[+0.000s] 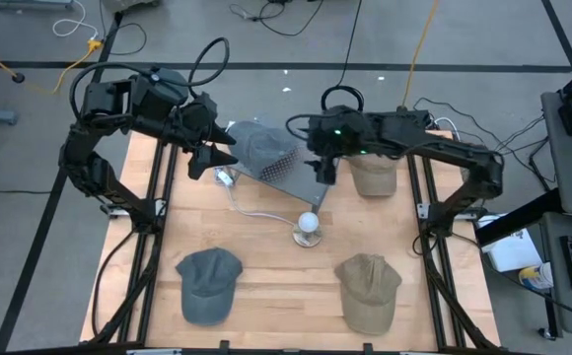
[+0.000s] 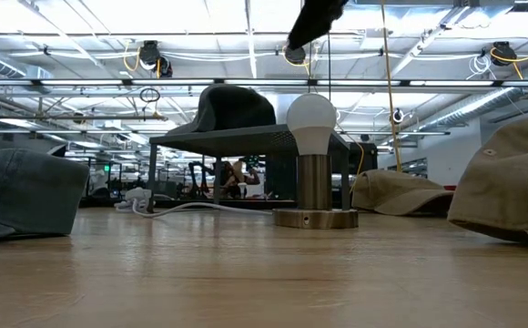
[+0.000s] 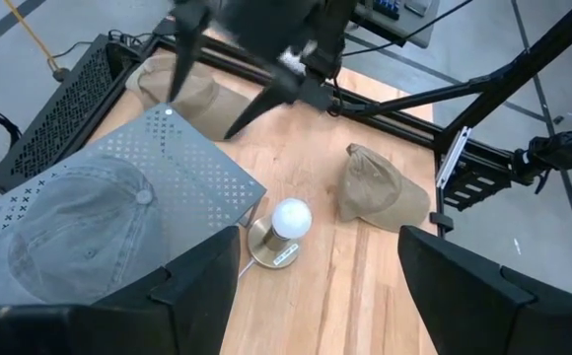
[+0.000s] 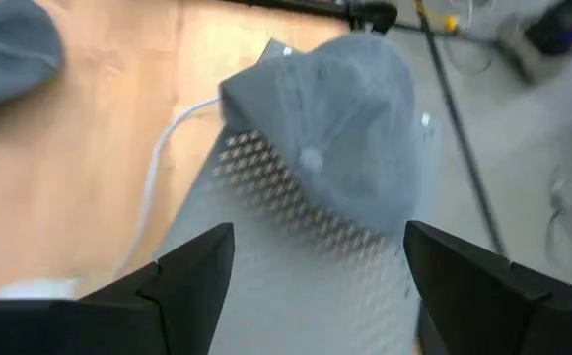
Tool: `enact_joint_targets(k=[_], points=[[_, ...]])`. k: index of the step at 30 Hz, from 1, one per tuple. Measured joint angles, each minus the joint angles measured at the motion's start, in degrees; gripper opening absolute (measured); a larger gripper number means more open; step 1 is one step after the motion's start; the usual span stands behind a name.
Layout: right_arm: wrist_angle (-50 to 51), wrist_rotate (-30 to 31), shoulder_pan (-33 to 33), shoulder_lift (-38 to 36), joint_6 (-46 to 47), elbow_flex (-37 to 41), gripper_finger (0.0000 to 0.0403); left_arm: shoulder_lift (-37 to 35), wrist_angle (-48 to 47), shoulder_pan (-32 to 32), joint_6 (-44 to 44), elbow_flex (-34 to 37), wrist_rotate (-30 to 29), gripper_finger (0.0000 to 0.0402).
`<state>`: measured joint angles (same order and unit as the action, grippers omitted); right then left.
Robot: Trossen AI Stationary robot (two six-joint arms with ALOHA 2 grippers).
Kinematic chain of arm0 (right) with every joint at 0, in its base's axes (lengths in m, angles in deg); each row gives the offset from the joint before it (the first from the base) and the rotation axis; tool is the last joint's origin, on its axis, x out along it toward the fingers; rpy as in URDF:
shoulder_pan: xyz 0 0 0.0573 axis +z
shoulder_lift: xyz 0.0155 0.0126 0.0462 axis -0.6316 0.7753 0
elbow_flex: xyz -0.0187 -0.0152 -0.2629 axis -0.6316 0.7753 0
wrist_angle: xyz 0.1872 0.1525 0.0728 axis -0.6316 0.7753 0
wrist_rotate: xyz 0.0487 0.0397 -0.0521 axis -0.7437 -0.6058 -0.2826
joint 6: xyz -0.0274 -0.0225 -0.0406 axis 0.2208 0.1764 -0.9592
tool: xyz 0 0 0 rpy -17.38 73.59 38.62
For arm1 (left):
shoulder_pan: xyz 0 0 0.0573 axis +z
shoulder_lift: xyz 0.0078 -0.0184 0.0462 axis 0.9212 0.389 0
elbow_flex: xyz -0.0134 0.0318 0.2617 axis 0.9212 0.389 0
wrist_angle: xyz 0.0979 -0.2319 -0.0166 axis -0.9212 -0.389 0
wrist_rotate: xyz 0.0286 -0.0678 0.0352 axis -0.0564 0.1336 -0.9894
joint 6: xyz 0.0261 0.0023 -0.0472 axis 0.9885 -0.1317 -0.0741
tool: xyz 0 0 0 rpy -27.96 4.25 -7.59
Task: Pick & Place hat
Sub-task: Stack the gray cap on top of the gray cap on the shelf
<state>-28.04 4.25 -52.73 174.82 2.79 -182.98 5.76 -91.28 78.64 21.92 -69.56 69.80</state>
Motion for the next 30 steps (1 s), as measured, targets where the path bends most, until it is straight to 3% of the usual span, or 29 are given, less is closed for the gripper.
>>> enact_joint_targets(k=[6,17,30], points=[[7.48,-0.05,2.53,-6.36,7.8,0.0,0.0293,0.0,-2.23,0.0,-1.7,0.0,1.47,0.0291],[15.33,-0.21,5.42,-16.93,19.59,0.0,0.0293,0.0,-7.97,-0.2,-17.56,0.0,2.02,0.0301],[14.7,-0.21,5.78,-19.95,20.94,0.0,0.0293,0.13,-7.88,-7.76,-35.54,0.63,4.49,0.0278]])
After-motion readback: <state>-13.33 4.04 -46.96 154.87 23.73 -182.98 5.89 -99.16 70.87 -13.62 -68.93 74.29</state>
